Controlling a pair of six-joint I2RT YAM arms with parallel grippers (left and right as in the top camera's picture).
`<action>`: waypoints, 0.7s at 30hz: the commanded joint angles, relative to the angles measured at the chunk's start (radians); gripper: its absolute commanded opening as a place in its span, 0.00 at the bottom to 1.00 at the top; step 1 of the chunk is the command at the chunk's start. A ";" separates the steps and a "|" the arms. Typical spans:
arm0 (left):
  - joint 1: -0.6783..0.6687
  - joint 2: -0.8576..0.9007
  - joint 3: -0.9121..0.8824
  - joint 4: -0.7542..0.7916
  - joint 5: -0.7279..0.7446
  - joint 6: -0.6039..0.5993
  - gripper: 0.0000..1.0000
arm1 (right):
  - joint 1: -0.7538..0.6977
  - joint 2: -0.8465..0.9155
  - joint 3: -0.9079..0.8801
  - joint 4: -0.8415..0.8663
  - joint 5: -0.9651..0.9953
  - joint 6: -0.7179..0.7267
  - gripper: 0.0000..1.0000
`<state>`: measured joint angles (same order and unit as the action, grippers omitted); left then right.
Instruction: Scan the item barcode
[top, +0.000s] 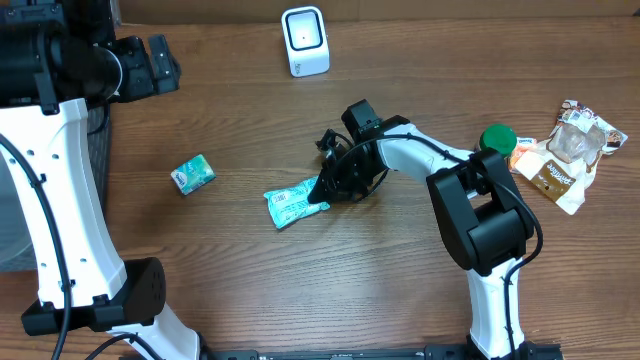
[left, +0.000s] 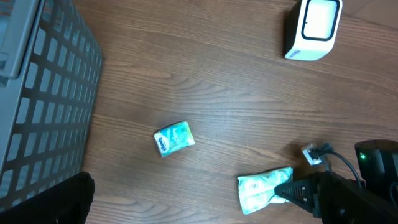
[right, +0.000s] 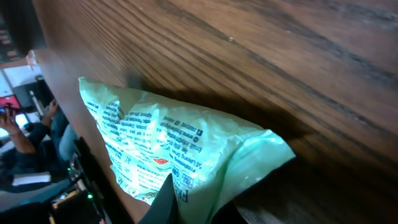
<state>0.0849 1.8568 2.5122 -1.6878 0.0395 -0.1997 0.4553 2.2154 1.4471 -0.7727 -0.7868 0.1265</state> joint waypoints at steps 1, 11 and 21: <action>-0.007 0.003 0.010 -0.002 -0.006 0.017 1.00 | -0.015 0.022 -0.007 -0.026 0.006 -0.027 0.04; -0.006 0.003 0.010 -0.002 -0.006 0.017 1.00 | -0.104 -0.362 0.021 -0.098 -0.109 -0.069 0.04; -0.006 0.003 0.010 -0.002 -0.006 0.017 1.00 | -0.198 -0.776 0.020 -0.118 -0.040 0.092 0.04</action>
<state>0.0849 1.8568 2.5122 -1.6875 0.0399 -0.1997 0.2577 1.4963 1.4536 -0.8829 -0.8490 0.1577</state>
